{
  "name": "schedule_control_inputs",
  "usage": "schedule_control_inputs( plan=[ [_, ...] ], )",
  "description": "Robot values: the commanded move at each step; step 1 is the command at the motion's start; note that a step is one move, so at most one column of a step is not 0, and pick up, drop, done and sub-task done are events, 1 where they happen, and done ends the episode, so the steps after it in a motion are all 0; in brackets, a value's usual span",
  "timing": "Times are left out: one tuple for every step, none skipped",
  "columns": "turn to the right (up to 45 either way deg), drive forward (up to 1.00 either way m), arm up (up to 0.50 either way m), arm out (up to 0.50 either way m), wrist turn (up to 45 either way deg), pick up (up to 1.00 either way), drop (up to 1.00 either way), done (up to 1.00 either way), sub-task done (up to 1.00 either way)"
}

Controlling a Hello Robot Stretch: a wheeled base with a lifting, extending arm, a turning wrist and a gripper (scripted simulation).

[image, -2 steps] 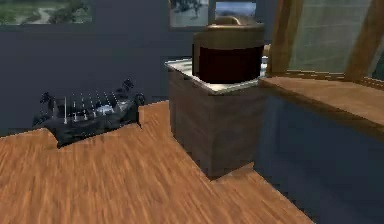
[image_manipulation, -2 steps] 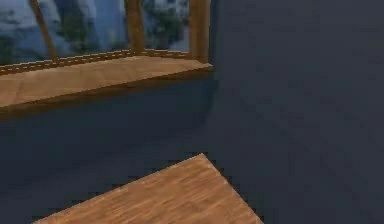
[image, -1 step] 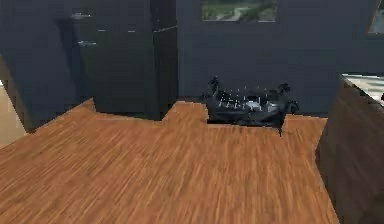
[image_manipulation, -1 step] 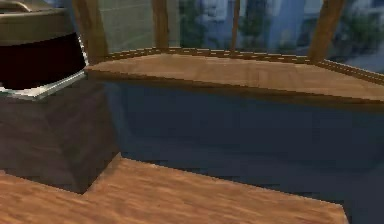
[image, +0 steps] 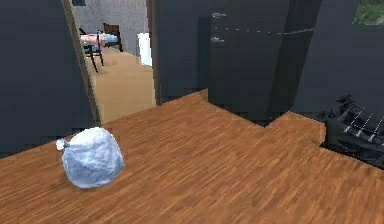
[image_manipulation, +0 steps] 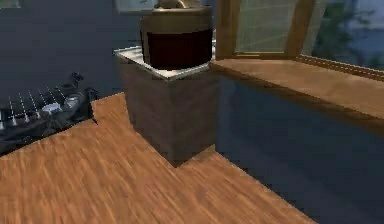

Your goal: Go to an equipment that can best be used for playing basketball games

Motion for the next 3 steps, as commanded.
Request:
schedule_control_inputs(
  plan=[
    [0.0,1.00,0.00,0.00,0.0,0.00,0.00,0.00,0.00],
    [0.0,0.65,0.00,0.00,0.0,0.00,0.00,0.00,0.00],
    [-42.0,0.00,0.00,0.00,0.0,0.00,0.00,0.00,0.00]
  ],
)
